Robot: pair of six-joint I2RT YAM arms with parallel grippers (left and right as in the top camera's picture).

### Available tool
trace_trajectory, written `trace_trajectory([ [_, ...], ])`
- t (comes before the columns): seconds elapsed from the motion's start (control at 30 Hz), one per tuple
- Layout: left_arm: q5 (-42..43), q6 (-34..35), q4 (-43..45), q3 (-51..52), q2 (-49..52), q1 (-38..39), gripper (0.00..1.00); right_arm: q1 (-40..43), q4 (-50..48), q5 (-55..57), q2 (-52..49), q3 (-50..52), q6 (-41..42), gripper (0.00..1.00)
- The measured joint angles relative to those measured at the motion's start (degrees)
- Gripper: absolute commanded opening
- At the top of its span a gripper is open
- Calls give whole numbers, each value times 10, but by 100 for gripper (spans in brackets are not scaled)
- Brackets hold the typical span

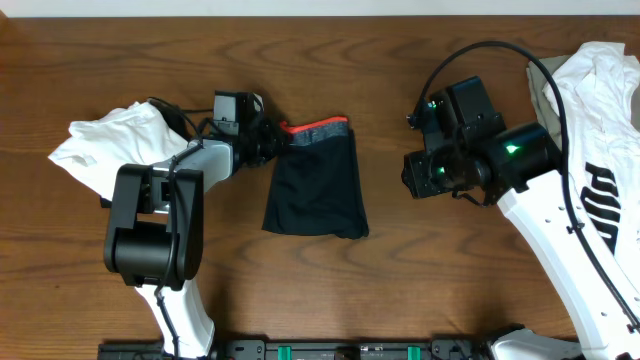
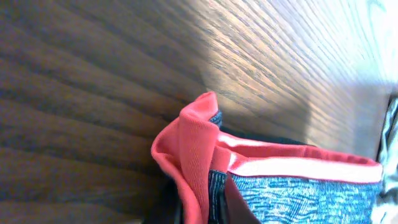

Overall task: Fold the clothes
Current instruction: 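Grasp the folded black pants by the waistband with the left gripper, then carry the folded pants left onto the white cloth with the left gripper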

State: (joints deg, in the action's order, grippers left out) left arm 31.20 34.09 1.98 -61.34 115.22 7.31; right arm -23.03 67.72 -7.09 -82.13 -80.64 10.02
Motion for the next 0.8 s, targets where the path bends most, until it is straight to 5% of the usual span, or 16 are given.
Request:
trace_trajectory([
  [0.37, -2, -124, -64, -8, -21, 2, 5, 0, 0, 0, 0, 0, 0, 44],
  [0.57, -96, -181, -159, 2, -102, -5, 6, 0, 0, 0, 0, 0, 0, 44],
  [0.8, -198, -230, -167, 2, -213, -30, 6, 0, 0, 0, 0, 0, 0, 44],
])
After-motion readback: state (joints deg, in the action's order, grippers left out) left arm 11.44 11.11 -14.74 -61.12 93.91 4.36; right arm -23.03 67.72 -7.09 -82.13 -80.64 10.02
